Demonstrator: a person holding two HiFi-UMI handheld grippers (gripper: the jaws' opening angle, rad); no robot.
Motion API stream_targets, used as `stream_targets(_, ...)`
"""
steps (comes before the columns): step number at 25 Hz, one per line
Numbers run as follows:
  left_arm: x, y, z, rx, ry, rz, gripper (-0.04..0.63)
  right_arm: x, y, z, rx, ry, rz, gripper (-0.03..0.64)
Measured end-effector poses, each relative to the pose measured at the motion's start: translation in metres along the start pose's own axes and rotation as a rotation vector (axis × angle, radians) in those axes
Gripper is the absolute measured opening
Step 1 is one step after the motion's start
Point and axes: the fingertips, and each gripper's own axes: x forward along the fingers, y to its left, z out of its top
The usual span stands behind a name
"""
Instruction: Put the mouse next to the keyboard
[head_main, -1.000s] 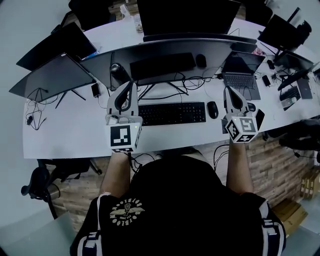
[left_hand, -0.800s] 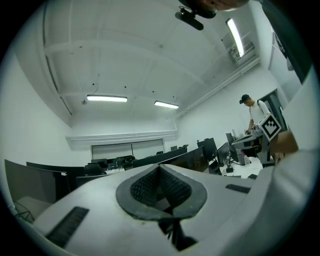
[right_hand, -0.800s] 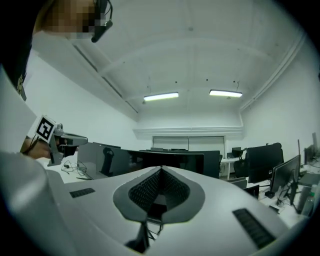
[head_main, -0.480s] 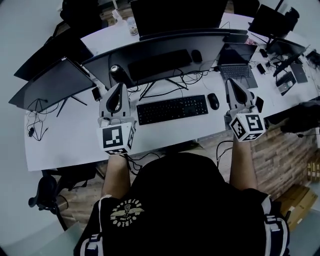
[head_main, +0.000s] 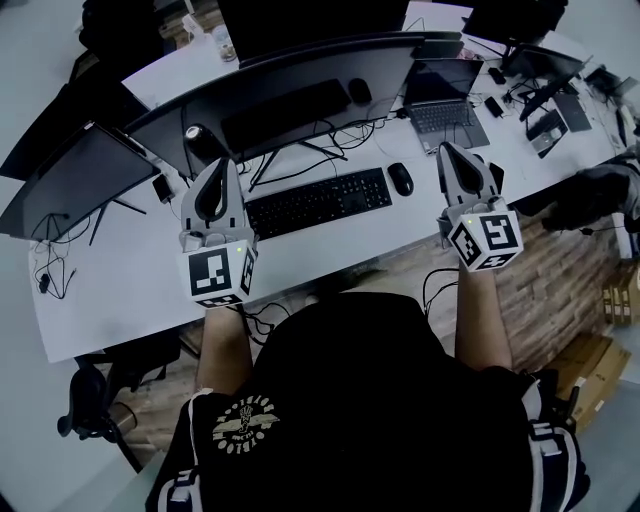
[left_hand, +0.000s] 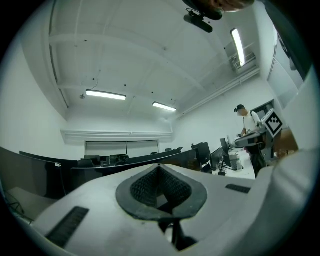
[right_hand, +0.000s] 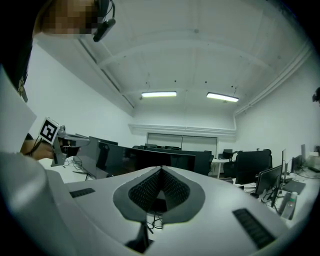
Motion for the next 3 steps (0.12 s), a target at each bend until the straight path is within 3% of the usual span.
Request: stream_targets(3, 0.0071, -0.0106, 0.0047, 0.009, -0.003, -0.001, 0.002, -0.0019, -0.0114, -0.0033, 0.008, 0.002, 0.003, 0.001)
